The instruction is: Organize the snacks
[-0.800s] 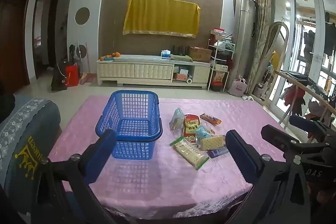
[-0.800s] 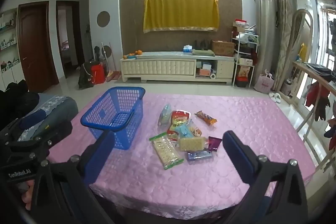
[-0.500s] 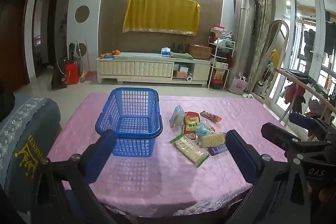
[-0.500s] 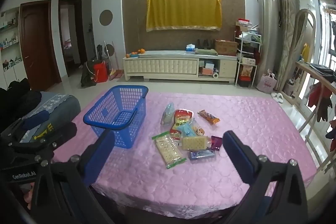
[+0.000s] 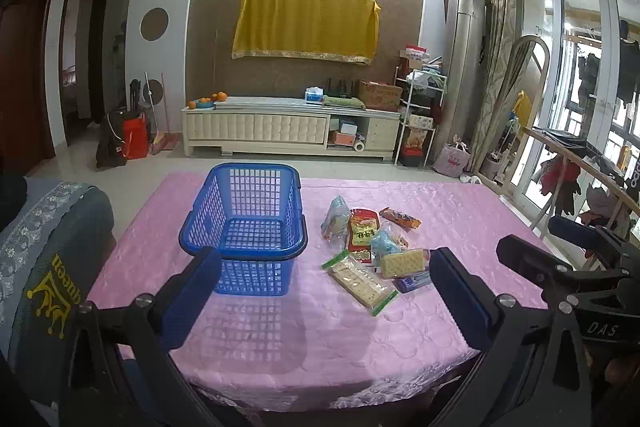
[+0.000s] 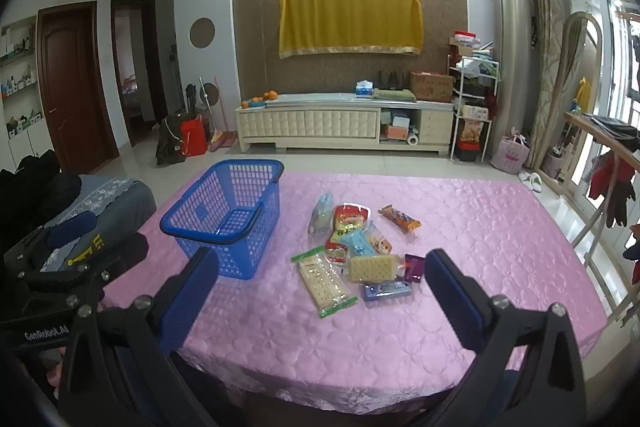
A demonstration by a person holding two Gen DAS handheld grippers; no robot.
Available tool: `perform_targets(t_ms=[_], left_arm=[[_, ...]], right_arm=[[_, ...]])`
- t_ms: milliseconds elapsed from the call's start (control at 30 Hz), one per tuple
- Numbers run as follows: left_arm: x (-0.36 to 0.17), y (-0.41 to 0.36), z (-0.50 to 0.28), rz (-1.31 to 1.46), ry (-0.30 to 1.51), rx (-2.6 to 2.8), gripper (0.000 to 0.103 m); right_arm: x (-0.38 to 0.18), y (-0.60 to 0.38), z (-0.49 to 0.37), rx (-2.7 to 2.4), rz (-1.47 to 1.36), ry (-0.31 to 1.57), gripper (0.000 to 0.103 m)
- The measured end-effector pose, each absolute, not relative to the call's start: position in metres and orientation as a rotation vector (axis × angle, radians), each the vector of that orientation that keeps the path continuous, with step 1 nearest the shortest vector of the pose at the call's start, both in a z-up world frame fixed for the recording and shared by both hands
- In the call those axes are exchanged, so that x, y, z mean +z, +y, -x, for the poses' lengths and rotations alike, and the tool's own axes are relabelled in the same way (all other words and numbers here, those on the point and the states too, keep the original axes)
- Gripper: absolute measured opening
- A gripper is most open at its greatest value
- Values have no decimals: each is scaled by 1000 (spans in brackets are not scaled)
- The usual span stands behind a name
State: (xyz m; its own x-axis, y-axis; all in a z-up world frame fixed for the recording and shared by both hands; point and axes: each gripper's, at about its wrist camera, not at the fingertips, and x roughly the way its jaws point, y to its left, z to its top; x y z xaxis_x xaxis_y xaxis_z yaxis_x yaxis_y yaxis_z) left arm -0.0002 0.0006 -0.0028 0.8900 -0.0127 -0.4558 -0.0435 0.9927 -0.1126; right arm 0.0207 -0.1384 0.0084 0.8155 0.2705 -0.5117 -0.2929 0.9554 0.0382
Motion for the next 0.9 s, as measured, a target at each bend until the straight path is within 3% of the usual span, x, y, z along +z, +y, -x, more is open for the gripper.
perform_targets(t_ms=[900], left_arm=[[-5, 0, 1, 128, 481, 15, 103]], right_arm=[[8, -137, -23, 304, 43, 555, 103]])
